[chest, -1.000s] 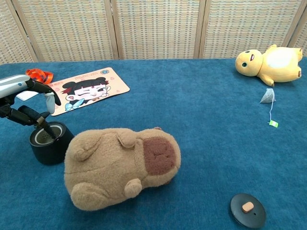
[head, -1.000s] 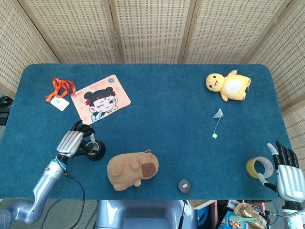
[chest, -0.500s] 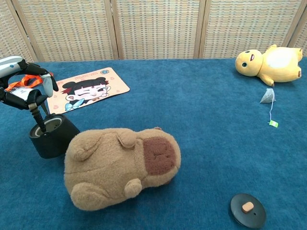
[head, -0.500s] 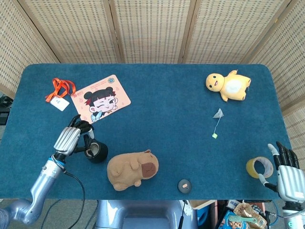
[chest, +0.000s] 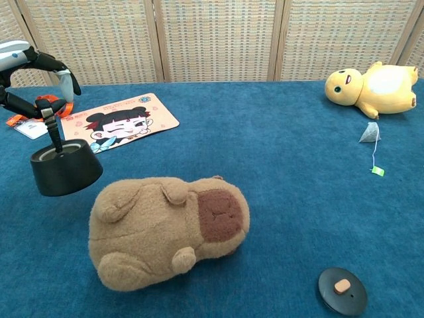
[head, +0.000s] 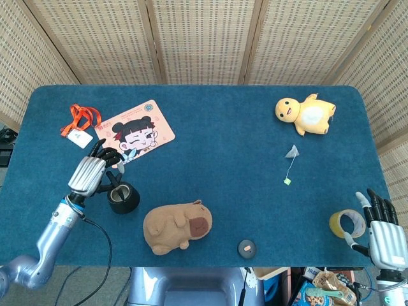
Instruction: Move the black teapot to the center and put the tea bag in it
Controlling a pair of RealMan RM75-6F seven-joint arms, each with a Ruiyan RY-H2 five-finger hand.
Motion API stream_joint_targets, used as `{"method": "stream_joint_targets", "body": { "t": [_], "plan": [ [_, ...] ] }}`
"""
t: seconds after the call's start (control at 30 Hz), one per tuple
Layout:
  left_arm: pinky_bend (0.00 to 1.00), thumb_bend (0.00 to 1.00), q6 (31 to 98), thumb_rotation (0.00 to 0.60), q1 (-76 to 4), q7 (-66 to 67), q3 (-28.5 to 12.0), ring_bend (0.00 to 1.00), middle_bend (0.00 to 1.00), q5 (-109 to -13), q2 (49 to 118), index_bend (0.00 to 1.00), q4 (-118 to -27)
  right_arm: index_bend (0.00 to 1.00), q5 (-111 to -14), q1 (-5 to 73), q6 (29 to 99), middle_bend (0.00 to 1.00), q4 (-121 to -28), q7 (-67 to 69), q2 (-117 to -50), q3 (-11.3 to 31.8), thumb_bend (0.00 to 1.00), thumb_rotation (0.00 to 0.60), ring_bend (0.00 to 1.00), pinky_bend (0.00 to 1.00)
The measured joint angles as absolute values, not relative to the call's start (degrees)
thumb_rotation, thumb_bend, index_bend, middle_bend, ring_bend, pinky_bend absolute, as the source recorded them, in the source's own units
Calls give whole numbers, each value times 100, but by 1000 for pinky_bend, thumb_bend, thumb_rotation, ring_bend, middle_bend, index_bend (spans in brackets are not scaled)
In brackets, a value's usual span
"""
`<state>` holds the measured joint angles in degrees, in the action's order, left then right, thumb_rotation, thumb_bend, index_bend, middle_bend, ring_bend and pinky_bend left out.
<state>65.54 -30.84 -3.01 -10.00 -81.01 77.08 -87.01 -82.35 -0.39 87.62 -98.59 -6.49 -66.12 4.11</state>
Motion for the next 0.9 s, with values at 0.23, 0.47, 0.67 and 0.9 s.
{"method": "stream_joint_targets", "body": {
  "t": [0.23, 0.47, 0.67, 0.9],
  "plan": [
    [0, 475, 6447, 600, -3462, -150, -1190, 225, 376, -8293, 7664, 784, -8507, 0, -8283, -50, 8794, 24, -9925, -707, -6592, 393, 380, 600, 0, 22],
    [0, 474, 6179, 600, -3949, -81, -1315, 225, 376, -8453, 7775, 785, -8109, 0, -8291, -54, 8793, 24, -9991, -761, -6576, 381, 380, 600, 0, 22],
    [0, 475, 5897, 600, -4369, -216, -1478, 225, 376, -8403, 8038, 784, -7702, 0, -8277, -68, 8794, 24, -10007, -780, -6578, 370, 381, 600, 0, 22],
    [0, 474, 5508, 600, -4905, -302, -1592, 225, 376, -8344, 8347, 784, -7361, 0, -8264, -35, 8722, 25, -10033, -822, -6569, 366, 380, 600, 0, 22]
  ]
}}
